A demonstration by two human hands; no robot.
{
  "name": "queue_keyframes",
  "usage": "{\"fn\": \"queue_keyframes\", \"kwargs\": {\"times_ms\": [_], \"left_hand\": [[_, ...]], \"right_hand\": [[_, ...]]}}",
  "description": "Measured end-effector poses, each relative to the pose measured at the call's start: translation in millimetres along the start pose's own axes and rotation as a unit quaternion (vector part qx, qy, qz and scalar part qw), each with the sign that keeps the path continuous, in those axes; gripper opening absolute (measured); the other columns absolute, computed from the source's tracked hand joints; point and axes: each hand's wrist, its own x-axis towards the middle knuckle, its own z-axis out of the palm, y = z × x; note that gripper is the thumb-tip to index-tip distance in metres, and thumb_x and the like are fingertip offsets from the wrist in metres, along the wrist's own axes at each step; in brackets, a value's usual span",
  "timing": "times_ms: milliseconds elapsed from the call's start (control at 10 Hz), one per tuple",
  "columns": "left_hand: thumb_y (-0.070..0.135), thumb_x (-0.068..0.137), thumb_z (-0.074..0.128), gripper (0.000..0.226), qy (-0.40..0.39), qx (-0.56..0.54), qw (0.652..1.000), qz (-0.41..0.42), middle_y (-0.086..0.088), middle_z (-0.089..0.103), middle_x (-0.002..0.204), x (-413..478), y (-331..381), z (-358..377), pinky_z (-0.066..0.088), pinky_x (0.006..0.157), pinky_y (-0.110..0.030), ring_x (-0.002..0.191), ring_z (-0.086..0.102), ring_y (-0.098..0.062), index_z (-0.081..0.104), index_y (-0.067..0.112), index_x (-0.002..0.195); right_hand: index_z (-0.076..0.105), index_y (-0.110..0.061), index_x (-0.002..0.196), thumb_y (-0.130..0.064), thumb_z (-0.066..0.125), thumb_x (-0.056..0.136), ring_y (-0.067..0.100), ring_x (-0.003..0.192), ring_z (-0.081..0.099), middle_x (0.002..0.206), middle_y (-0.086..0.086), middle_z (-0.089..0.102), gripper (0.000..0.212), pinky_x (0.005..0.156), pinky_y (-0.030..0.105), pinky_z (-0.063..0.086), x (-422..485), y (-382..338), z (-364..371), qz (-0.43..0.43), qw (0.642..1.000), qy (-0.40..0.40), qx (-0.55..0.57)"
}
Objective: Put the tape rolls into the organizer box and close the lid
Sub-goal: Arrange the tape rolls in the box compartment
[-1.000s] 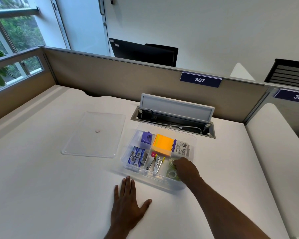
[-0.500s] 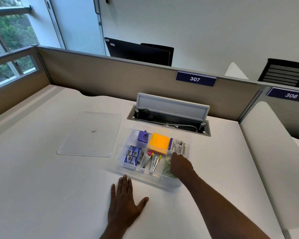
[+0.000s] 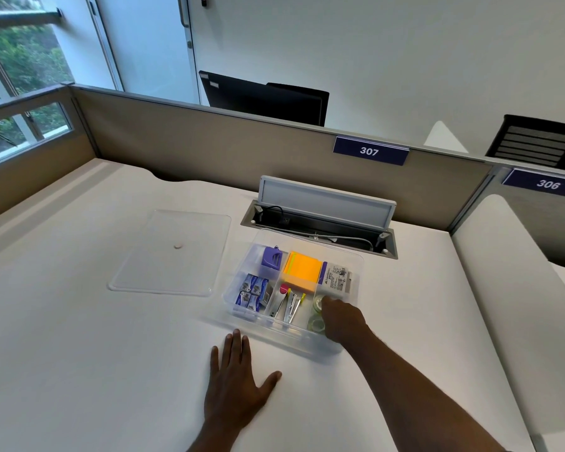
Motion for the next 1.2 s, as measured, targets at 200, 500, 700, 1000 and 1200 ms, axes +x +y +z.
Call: {"fn": "queue_keyframes", "kwargs": {"times_ms": [200, 500, 700, 1000, 1200], "left_hand": [[0.089, 0.071, 0.007, 0.110, 0.002, -0.005, 1.000, -0.002, -0.007, 0.002, 0.162, 0.3, -0.6, 1.7, 0.000, 0.121, -0.048, 0.149, -0.004, -0.022, 0.006, 0.013, 0.150], [0.089, 0.070, 0.006, 0.111, 0.002, -0.004, 1.000, -0.005, -0.007, 0.001, 0.162, 0.9, -0.3, 2.8, -0.002, 0.121, -0.047, 0.149, -0.005, -0.022, 0.004, 0.013, 0.150], [0.089, 0.070, 0.006, 0.111, 0.005, -0.001, 1.000, -0.003, -0.006, 0.002, 0.162, 1.6, -1.1, 3.9, -0.003, 0.120, -0.047, 0.149, -0.004, -0.022, 0.006, 0.013, 0.150], [0.090, 0.071, 0.009, 0.110, 0.008, -0.002, 1.000, -0.001, -0.006, 0.003, 0.162, 1.6, -1.6, 4.2, -0.003, 0.119, -0.046, 0.149, -0.002, -0.023, 0.008, 0.013, 0.150], [0.087, 0.074, 0.012, 0.108, 0.020, -0.003, 1.000, 0.007, -0.010, 0.012, 0.160, -0.3, 0.1, 2.0, 0.005, 0.121, -0.049, 0.149, 0.006, -0.025, 0.017, 0.009, 0.149]], "right_hand": [[0.044, -0.010, 0.126, -0.028, 0.064, 0.087, 0.030, 0.106, 0.066, 0.120, 0.012, 0.064, 0.047, 0.089, 0.042, 0.053, -0.7, -0.6, -1.2, -0.018, 0.999, 0.007, -0.029], [0.041, -0.011, 0.129, -0.028, 0.067, 0.085, 0.028, 0.105, 0.066, 0.121, 0.011, 0.064, 0.054, 0.090, 0.042, 0.054, -1.0, 0.3, -7.2, -0.040, 0.998, -0.010, -0.042], [0.047, -0.010, 0.125, -0.028, 0.065, 0.084, 0.028, 0.105, 0.066, 0.119, 0.010, 0.065, 0.048, 0.090, 0.042, 0.054, 0.9, 2.5, -14.4, -0.048, 0.992, -0.024, -0.113], [0.052, -0.011, 0.122, -0.027, 0.069, 0.081, 0.026, 0.109, 0.064, 0.118, 0.008, 0.065, 0.047, 0.091, 0.040, 0.053, 1.4, -2.2, -25.3, -0.037, 0.989, -0.052, -0.131], [0.058, -0.011, 0.121, -0.028, 0.064, 0.083, 0.028, 0.110, 0.063, 0.118, 0.010, 0.066, 0.043, 0.088, 0.040, 0.054, 1.5, -14.4, -36.5, -0.017, 0.979, -0.064, -0.193]]}}
